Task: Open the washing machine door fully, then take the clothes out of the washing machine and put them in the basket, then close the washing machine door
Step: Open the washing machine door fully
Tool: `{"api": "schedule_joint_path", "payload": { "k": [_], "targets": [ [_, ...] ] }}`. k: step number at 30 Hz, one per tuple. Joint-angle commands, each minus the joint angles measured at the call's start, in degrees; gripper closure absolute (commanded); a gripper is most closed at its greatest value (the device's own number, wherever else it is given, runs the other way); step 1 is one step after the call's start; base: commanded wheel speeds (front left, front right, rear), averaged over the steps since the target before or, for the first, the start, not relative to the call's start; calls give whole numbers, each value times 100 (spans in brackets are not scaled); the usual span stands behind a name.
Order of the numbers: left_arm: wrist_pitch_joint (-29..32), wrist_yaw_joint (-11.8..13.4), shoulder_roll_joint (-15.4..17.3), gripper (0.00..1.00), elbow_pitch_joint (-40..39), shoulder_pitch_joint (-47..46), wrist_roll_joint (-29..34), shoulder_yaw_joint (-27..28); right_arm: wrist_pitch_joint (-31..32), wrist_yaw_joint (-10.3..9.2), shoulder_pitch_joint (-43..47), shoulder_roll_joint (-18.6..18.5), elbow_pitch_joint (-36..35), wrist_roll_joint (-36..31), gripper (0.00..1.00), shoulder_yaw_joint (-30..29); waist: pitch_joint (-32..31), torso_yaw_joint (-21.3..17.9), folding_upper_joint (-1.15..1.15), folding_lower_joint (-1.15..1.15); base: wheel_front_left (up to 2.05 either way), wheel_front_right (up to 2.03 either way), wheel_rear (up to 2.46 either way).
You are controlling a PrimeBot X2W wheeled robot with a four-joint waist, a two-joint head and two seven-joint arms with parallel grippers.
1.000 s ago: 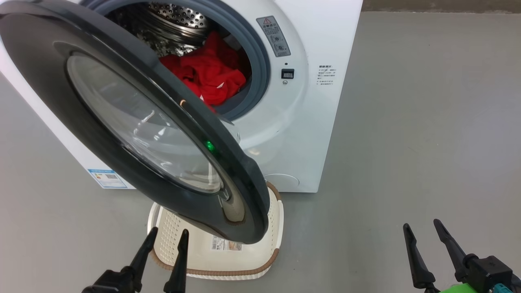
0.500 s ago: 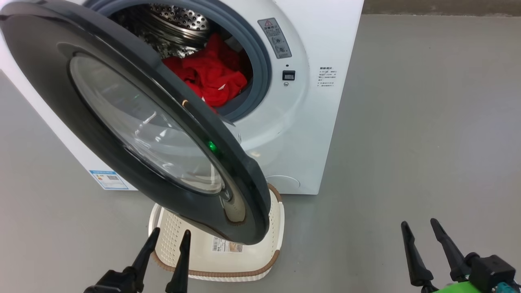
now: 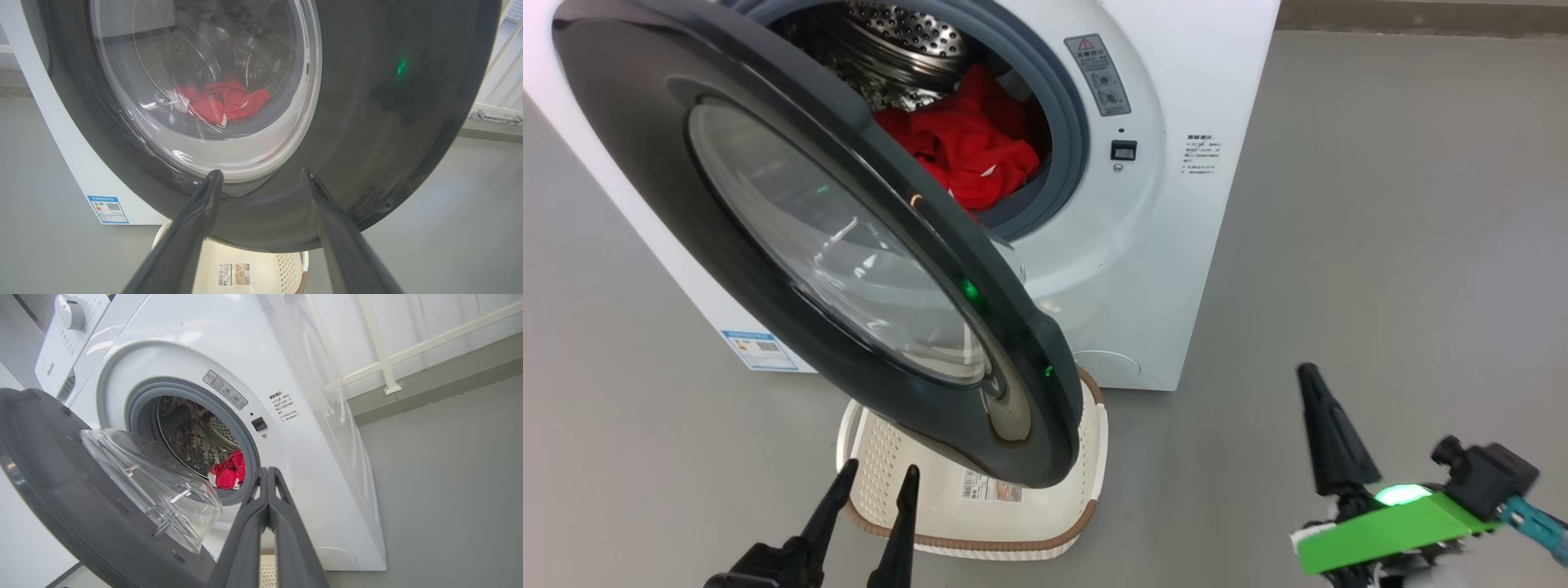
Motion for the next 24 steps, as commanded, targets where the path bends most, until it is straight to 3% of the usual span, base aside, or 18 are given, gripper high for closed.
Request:
{"api": "schedule_joint_path", "payload": {
  "k": [1,11,15,20,24],
  "targets": [
    [-70,-31,58,0,-115,-68,8,165,-48,1,-256,-56,-148,176,100,215,12,23,0,0,0,0,0],
    [-70,-31,58,0,-95,-145,-55,84,12,1,-1162,-762,-206,3325,100,1741,110,198,0,0,0,0,0],
    [-70,-31,58,0,-105,-177,-92,16,741,1,-1515,-952,-275,4978,100,1945,184,276,0,0,0,0,0],
    [-70,-31,58,0,-106,-227,-145,-55,1768,1,-1727,-879,-182,5996,100,1705,248,355,0,0,0,0,0],
    [-70,-31,58,0,-98,-264,-183,-111,2730,1,-1824,-808,68,6379,100,1574,286,434,0,0,0,0,0]
  ]
}}
